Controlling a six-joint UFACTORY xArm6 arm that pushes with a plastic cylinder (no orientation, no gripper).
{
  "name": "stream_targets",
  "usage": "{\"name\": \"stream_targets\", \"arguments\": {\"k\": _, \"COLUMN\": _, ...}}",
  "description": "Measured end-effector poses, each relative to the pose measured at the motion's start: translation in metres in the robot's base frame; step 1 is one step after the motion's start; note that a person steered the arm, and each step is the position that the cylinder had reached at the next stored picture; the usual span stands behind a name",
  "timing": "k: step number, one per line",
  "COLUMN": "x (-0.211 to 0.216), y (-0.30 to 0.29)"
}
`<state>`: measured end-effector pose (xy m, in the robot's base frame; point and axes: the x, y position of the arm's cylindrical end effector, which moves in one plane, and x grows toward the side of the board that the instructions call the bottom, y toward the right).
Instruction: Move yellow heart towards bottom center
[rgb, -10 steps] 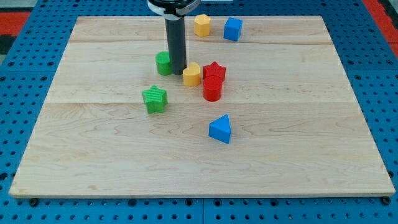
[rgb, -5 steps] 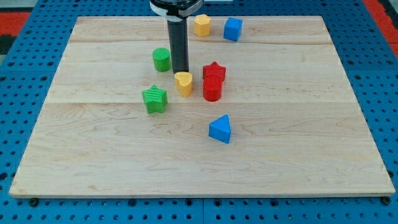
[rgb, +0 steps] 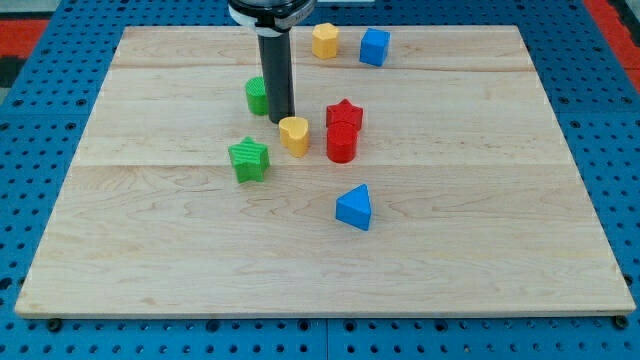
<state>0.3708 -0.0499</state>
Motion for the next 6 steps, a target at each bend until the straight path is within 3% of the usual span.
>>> {"name": "stream_targets", "arguments": {"k": 3, "x": -0.007, "y": 0.012}}
{"name": "stream_targets", "arguments": {"k": 6, "x": 0.065, "y": 0.014}}
